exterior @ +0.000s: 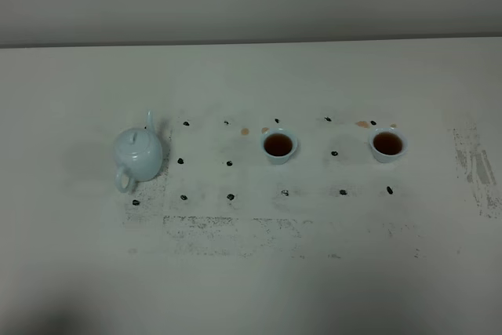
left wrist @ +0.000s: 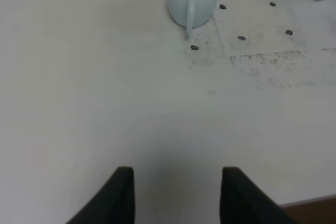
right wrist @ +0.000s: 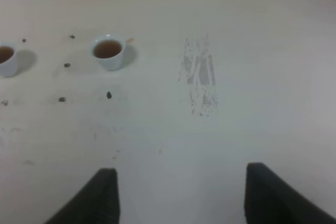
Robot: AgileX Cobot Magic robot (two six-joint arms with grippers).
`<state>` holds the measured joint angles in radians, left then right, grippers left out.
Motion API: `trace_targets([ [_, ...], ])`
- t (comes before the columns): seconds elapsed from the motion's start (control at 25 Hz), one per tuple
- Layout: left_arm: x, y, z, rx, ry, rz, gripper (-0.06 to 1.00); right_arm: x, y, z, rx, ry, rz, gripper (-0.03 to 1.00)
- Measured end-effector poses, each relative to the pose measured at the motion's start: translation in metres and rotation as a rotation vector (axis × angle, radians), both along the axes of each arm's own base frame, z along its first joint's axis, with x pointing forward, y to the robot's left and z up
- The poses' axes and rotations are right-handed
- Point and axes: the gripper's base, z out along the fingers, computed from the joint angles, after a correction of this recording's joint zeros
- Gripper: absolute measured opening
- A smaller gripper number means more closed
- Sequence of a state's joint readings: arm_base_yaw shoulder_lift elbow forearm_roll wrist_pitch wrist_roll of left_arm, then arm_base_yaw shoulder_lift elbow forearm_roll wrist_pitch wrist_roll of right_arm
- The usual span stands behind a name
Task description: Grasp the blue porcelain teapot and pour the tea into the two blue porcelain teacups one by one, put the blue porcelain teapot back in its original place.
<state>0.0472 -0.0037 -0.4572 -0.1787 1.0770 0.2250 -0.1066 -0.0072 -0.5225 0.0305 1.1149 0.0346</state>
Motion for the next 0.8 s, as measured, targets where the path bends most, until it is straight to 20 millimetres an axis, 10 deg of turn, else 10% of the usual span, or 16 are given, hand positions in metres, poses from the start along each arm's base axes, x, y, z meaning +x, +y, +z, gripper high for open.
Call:
trace_targets([
  [0.8,0.0000,-0.0001,0.0000,-0.001,0.000,-0.001,0.41,0.0000,0.0000,0.0001,0.001,-0.001,0.000,0.54],
])
